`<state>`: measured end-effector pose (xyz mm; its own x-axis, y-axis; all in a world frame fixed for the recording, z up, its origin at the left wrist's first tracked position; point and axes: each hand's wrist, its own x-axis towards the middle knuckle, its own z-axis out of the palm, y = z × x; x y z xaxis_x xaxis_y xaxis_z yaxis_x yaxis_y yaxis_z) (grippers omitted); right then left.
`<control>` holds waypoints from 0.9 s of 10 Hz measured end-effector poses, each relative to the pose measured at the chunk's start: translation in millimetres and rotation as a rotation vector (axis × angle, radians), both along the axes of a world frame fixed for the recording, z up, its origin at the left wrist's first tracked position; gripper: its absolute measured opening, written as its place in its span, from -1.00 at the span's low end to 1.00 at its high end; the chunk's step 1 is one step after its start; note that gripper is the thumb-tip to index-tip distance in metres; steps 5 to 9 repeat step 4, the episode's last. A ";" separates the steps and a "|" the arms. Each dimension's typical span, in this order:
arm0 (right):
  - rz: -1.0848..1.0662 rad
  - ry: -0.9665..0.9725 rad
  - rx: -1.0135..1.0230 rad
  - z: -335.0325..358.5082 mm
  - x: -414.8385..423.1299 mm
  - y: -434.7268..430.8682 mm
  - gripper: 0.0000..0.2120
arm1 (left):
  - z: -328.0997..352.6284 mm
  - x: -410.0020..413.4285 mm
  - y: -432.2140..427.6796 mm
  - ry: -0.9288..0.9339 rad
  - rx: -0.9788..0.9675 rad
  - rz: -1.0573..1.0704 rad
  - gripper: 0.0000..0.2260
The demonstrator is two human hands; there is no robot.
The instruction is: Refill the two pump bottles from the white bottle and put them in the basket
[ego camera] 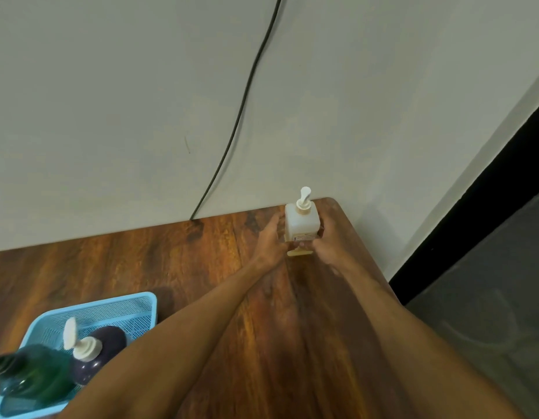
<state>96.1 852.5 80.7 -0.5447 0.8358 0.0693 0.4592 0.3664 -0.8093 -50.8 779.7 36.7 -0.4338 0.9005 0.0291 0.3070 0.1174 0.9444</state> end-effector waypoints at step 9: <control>0.000 0.152 -0.289 -31.2 2.9 3.0 -0.10 | 14.4 -6.6 -18.1 0.090 -0.171 -0.024 -0.18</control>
